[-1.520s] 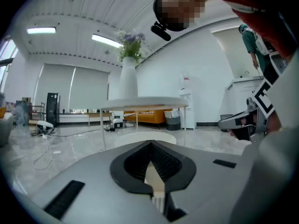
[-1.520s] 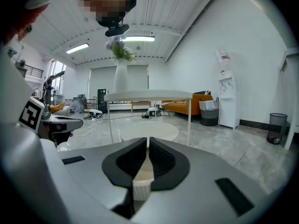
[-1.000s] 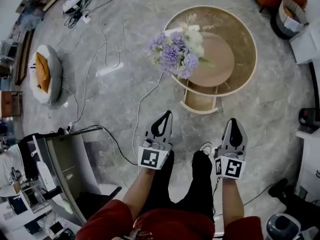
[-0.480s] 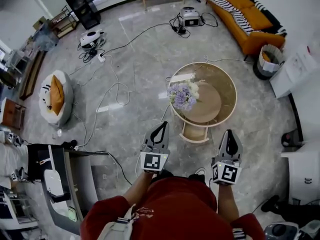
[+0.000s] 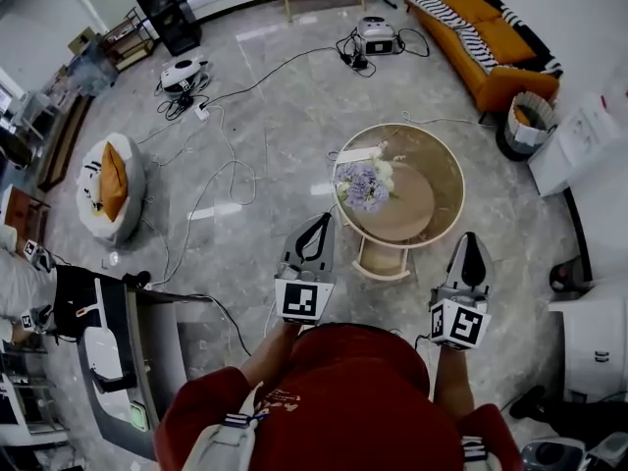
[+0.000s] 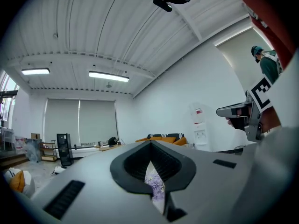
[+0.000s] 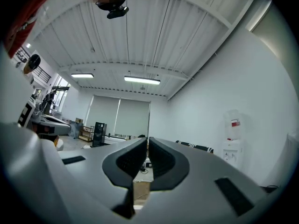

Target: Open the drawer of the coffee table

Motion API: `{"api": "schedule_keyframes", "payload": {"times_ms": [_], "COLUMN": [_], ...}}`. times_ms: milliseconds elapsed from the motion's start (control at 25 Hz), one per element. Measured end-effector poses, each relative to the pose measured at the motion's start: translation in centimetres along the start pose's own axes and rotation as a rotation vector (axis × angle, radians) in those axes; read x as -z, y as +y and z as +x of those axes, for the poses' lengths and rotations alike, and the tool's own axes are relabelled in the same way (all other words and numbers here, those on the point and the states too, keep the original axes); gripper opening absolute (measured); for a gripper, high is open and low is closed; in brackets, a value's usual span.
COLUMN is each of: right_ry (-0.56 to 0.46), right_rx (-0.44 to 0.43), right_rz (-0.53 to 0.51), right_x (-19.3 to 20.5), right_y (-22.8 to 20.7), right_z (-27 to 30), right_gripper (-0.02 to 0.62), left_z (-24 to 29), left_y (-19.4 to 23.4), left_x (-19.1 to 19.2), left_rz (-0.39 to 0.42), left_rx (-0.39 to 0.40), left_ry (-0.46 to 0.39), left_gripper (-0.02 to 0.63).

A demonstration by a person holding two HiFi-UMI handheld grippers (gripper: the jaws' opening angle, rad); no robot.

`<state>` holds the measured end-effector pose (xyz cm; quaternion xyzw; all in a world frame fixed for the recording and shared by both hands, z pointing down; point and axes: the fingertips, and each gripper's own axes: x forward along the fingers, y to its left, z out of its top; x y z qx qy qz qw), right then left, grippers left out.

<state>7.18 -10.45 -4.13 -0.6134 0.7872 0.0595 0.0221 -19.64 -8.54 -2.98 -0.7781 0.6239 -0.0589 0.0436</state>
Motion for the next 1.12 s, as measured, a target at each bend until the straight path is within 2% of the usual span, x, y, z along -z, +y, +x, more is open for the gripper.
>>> {"api": "schedule_keyframes", "payload": {"times_ms": [480, 1120], "right_ry": [0.022, 0.044], "right_rx": [-0.024, -0.039], "right_rz": [0.014, -0.033], "right_x": [0.1, 0.8], "right_y": [0.0, -1.3], "right_z": [0.3, -1.0], "right_gripper": [0.023, 0.023], "left_z": [-0.4, -1.1], "left_y": [-1.4, -2.7], "left_x": [-0.8, -1.1], "left_rz": [-0.012, -0.011], "left_rx": [0.018, 0.025], "left_ry": [-0.015, -0.019], "left_gripper": [0.012, 0.012]}}
